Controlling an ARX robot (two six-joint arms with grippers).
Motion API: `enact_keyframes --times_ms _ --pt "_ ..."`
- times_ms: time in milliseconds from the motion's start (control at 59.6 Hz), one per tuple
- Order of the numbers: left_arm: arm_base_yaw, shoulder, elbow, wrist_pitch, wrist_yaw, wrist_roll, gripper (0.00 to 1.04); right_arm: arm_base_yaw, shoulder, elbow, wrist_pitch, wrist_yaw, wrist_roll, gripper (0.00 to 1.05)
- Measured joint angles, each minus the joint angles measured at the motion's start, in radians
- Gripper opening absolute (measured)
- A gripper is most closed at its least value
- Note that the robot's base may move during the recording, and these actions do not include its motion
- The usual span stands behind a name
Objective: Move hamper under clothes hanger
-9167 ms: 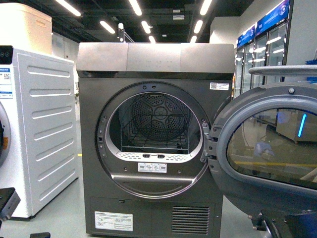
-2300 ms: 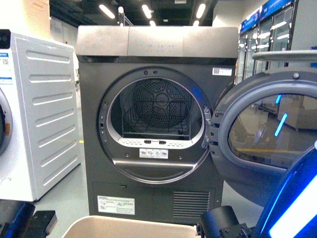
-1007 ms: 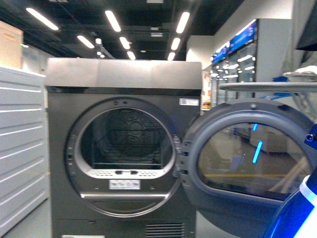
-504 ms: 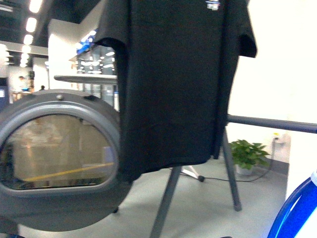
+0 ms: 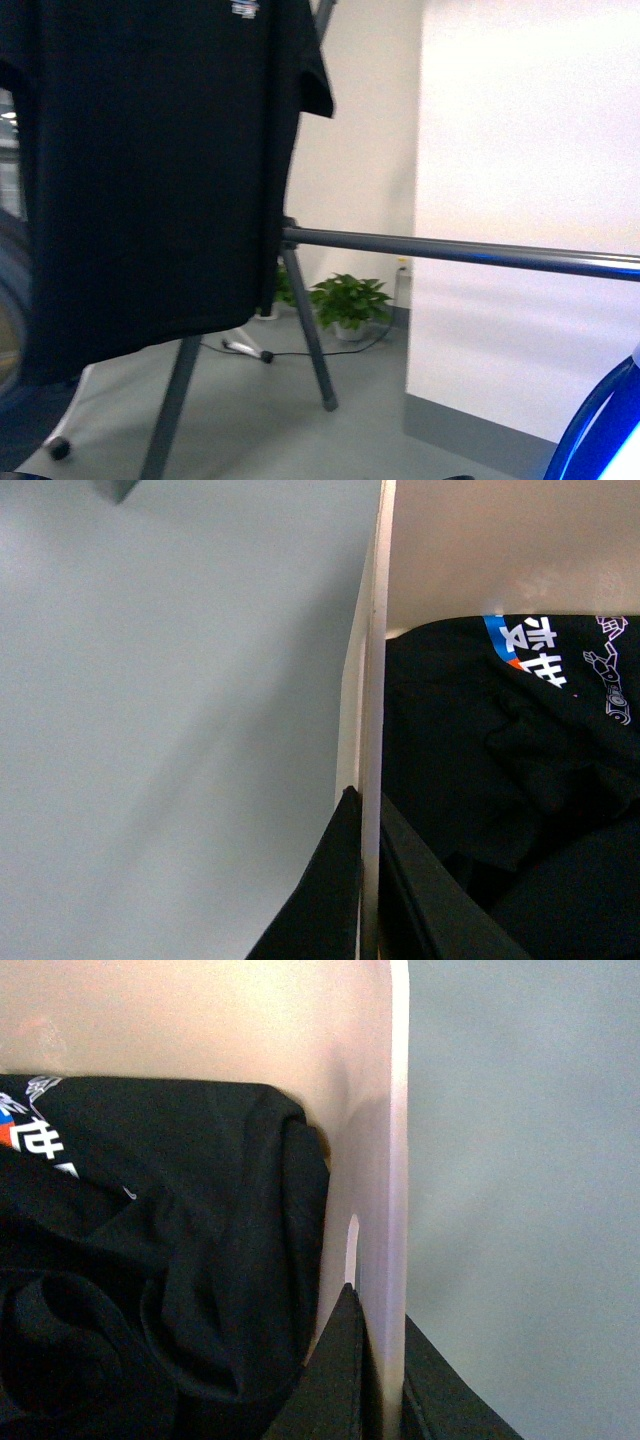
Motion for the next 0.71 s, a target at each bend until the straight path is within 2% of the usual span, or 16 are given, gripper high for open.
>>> enact_keyframes --times_ms 185,201,218,470,705 --pt "0.000 0.000 0.000 0.000 -0.003 0.000 0.04 0.000 0.000 0.000 0.000 -0.001 0.000 0.03" --pt "-0.029 -0.002 0.002 0.000 0.007 0.000 0.04 0.000 0.000 -0.002 0.000 -0.002 0.000 0.03" --pt "-0.026 -0.002 0.002 0.000 0.005 0.000 0.04 -0.019 -0.001 -0.006 0.000 0.005 0.000 0.03" --pt "0.011 -0.002 -0.001 0.000 -0.010 0.000 0.04 0.017 -0.001 -0.006 0.000 -0.010 0.000 0.03" --pt "0.004 -0.002 -0.001 0.000 -0.007 0.000 0.04 0.010 -0.001 -0.006 0.000 -0.001 0.000 0.03"
